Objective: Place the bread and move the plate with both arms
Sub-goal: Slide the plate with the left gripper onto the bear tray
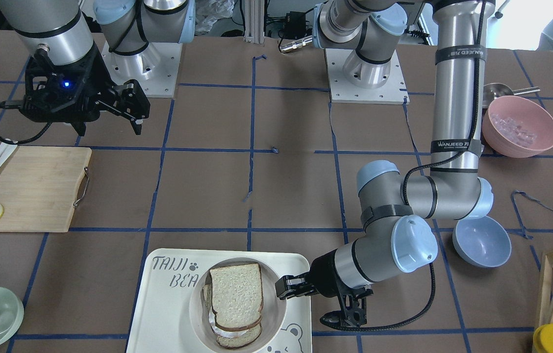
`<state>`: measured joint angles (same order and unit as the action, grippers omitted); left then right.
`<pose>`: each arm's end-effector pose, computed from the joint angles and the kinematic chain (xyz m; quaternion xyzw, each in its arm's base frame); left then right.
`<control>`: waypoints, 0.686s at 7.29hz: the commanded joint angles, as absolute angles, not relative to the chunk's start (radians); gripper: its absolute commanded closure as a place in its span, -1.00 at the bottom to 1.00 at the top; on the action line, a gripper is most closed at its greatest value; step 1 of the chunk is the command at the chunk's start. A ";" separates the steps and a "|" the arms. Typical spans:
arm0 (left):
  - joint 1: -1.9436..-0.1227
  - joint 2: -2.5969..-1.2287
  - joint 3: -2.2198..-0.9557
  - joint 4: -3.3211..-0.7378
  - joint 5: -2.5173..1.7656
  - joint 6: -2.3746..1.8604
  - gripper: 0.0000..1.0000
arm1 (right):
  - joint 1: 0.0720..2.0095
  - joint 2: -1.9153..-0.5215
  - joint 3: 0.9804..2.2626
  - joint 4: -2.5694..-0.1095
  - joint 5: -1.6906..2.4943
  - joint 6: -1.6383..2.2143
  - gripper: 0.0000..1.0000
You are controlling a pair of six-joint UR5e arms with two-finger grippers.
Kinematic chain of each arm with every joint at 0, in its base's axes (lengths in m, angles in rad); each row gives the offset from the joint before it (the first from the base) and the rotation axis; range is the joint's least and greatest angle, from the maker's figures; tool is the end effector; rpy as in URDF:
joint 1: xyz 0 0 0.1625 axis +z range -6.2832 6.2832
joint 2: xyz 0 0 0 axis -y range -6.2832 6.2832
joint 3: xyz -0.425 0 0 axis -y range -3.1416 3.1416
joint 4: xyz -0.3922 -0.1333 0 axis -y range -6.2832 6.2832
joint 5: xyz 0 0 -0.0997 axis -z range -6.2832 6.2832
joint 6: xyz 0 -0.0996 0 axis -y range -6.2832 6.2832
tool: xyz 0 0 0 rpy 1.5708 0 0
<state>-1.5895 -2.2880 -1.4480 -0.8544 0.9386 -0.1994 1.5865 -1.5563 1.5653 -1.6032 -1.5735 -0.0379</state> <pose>-0.2055 -0.7093 0.1955 0.0667 -0.9465 0.0238 0.3147 0.1409 -0.4982 0.4867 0.0268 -0.9996 0.0117 0.0015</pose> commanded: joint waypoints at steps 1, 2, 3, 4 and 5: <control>-1.595 -2.345 -1.439 -0.831 0.933 -0.199 1.00 | 1.588 -1.557 1.565 -1.608 -1.574 -0.040 -1.00; -1.595 -2.348 -1.439 -0.831 0.934 -0.199 1.00 | 1.588 -1.559 1.560 -1.608 -1.572 -0.040 -1.00; -1.598 -2.350 -1.437 -0.831 0.936 -0.201 1.00 | 1.588 -1.557 1.560 -1.608 -1.572 -0.038 -1.00; -1.598 -2.350 -1.437 -0.831 0.934 -0.201 1.00 | 1.589 -1.559 1.562 -1.609 -1.571 -0.037 -1.00; -1.598 -2.347 -1.436 -0.830 0.936 -0.198 0.15 | 1.589 -1.559 1.559 -1.611 -1.566 -0.031 -1.00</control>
